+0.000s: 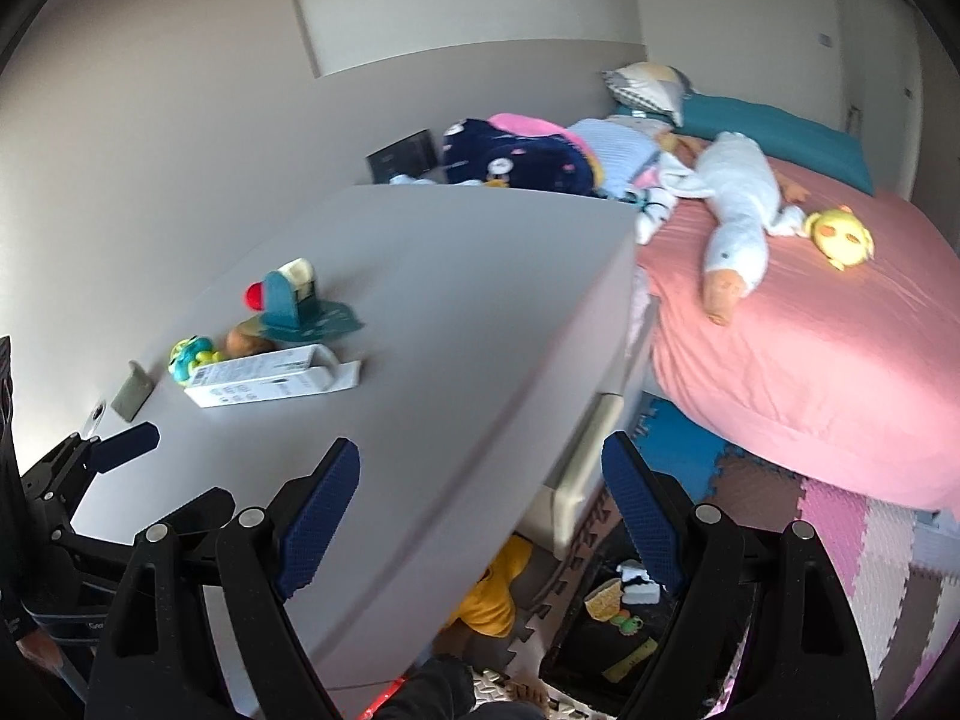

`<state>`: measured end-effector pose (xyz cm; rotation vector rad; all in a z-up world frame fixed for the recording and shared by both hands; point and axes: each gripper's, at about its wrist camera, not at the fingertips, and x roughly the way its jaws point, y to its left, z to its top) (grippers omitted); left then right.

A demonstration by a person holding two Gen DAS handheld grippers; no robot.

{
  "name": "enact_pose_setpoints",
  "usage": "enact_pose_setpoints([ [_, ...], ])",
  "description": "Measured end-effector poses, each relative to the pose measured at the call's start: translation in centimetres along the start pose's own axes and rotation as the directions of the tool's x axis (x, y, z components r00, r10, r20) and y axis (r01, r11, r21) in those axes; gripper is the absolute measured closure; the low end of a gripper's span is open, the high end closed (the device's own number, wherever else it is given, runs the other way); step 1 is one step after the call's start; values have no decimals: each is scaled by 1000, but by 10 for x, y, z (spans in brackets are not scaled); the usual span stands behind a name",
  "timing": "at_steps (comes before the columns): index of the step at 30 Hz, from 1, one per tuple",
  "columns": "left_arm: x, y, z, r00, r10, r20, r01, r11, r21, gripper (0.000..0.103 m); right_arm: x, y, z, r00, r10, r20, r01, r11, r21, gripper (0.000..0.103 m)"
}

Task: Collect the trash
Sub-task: 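Move both open tools back over the desk toys, then grasp the grey corner guard with the left tool while the right tool grasps the white box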

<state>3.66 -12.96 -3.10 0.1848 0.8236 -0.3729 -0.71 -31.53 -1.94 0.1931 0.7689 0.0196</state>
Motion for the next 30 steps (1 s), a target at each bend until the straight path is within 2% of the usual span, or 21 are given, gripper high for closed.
enact_pose_setpoints([
  [7,-2,38,-9,998,62,-14,-63,997,-36,6,21,41,10,999,44,-24,-46,994,-99,20],
  [13,1,68,-12,996,89,-28,-91,993,-79,6,42,76,18,996,72,-56,-81,980,-184,20],
  [22,6,102,-12,992,120,-38,-124,984,-127,6,72,125,26,988,110,-109,-138,944,-300,20],
  [30,8,131,-17,987,150,-51,-156,977,-145,6,99,159,26,982,102,-160,-163,886,-434,20],
])
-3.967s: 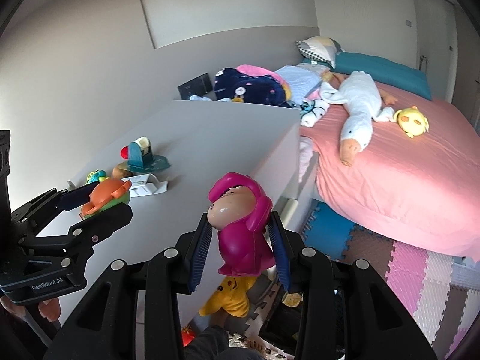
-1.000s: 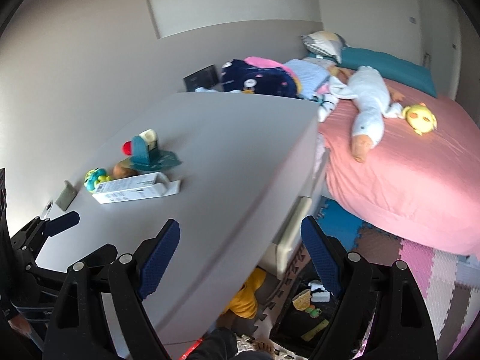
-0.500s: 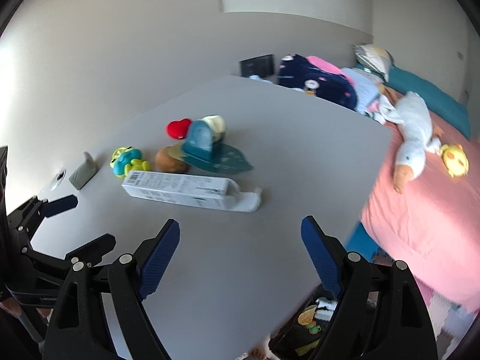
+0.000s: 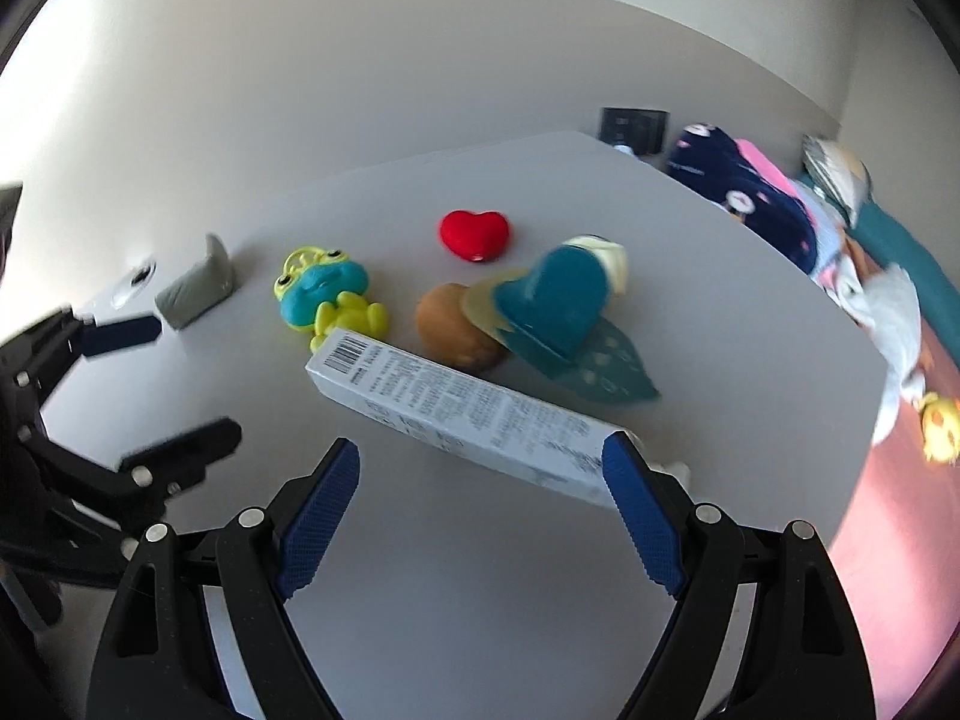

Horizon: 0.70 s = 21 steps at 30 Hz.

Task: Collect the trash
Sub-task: 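Grasp the grey corner guard with the left tool while the right tool grasps the white box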

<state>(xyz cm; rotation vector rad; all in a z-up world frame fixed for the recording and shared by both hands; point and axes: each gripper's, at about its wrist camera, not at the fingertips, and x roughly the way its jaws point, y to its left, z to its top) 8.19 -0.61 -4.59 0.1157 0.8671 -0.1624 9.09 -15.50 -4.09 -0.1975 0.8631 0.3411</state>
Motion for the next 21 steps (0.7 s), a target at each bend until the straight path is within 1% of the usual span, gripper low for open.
enact_pose_setpoints([
  [7,7,28,7,1000,9,-3,-9,999,-47,6,20,6,13,1000,-10,-28,7,997,-80,20],
  [12,12,44,13,1000,10,0,-10,997,-72,6,29,12,15,998,16,-56,-24,991,-132,20],
  [13,14,48,15,1000,10,-1,-10,997,-75,6,30,13,15,998,14,-59,-22,989,-145,25],
  [14,15,50,16,1000,13,1,-13,997,-79,6,31,16,13,998,16,-67,-27,987,-160,32],
  [15,16,53,17,1000,14,1,-14,996,-83,6,32,17,13,997,22,-74,-34,985,-168,36],
  [16,17,56,19,1000,12,3,-12,996,-89,6,33,18,12,996,32,-83,-45,984,-173,44],
  [21,19,67,26,1000,9,10,-8,994,-110,6,33,23,10,997,34,-75,-48,979,-197,50],
])
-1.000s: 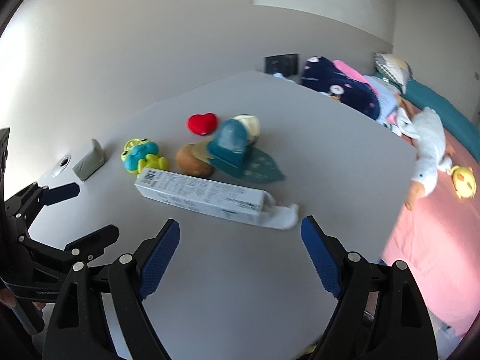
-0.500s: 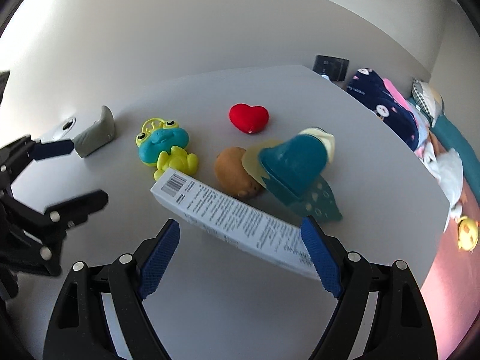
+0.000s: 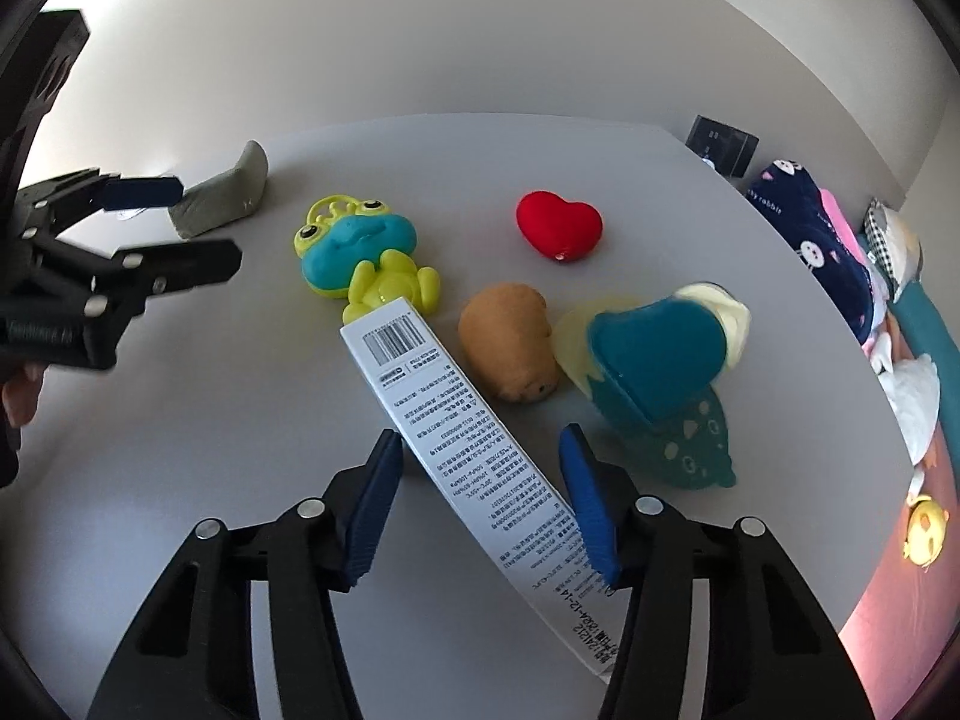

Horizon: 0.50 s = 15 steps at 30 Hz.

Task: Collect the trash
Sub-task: 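Grasp the grey corner guard with the left tool while the right tool grasps the white box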

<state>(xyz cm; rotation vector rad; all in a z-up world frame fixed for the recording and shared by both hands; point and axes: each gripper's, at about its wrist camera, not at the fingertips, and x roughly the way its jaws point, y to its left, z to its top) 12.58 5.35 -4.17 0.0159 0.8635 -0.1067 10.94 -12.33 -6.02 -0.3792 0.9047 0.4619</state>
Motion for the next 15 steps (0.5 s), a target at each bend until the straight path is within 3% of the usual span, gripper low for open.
enact_pose_setpoints([
  [7,4,18,8,998,64,18,-64,998,2,6,-2,0,-3,1000,14,11,-14,1000,18,54],
  [13,30,33,7,997,65,-49,-66,997,-31,6,-5,1,-5,1000,12,-3,-12,1000,2,61],
  [15,35,35,5,996,73,-58,-75,997,-34,16,-7,-1,-6,1000,14,-5,-14,1000,6,63],
])
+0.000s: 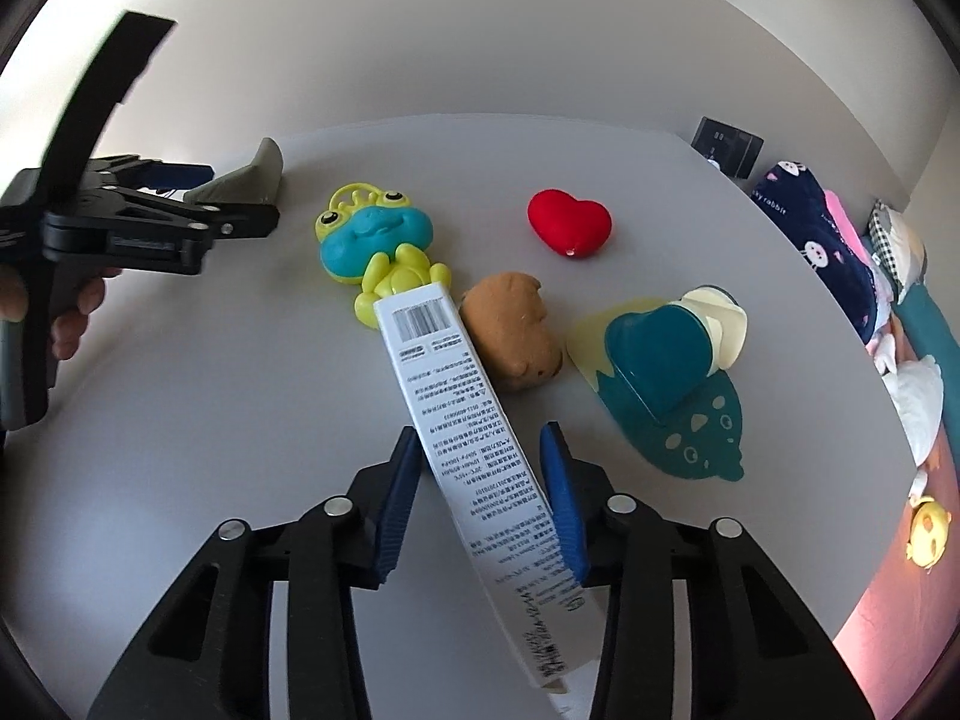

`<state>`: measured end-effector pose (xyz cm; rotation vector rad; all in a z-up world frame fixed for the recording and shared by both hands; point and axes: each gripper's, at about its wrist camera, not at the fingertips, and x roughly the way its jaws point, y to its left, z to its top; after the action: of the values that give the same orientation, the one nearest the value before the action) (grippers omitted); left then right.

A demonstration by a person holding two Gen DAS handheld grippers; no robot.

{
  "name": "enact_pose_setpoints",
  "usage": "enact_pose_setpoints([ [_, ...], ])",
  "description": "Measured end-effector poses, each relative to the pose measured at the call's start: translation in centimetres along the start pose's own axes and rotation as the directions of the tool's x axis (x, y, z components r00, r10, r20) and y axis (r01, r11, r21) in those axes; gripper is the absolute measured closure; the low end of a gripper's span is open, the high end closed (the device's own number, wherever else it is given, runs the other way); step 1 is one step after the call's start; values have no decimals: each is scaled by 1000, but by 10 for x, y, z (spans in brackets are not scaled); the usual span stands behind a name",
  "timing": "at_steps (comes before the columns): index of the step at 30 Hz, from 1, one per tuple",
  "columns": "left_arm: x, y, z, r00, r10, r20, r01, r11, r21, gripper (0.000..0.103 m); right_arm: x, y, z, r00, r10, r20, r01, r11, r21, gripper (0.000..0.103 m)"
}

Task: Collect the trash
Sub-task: 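Grasp the grey corner guard with the left tool while the right tool grasps the white box, then carry the corner guard and white box over the black bin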

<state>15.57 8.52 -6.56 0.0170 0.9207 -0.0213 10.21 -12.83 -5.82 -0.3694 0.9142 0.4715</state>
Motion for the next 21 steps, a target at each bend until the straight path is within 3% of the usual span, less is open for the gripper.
enact_pose_setpoints([
  [2,3,3,0,1000,-5,-13,5,1000,-12,29,-2,-3,-1,1000,4,1,-4,1000,13,66],
  [3,2,4,0,1000,-6,-3,6,1000,-19,43,-3,-4,-2,1000,6,3,-6,1000,22,67],
  [5,-1,8,-1,1000,-9,9,9,999,-31,55,-5,-8,-4,1000,13,10,-14,999,50,71],
  [21,-57,-9,-16,994,-2,113,7,999,-43,57,-32,-11,-20,996,45,74,-59,976,210,75],
])
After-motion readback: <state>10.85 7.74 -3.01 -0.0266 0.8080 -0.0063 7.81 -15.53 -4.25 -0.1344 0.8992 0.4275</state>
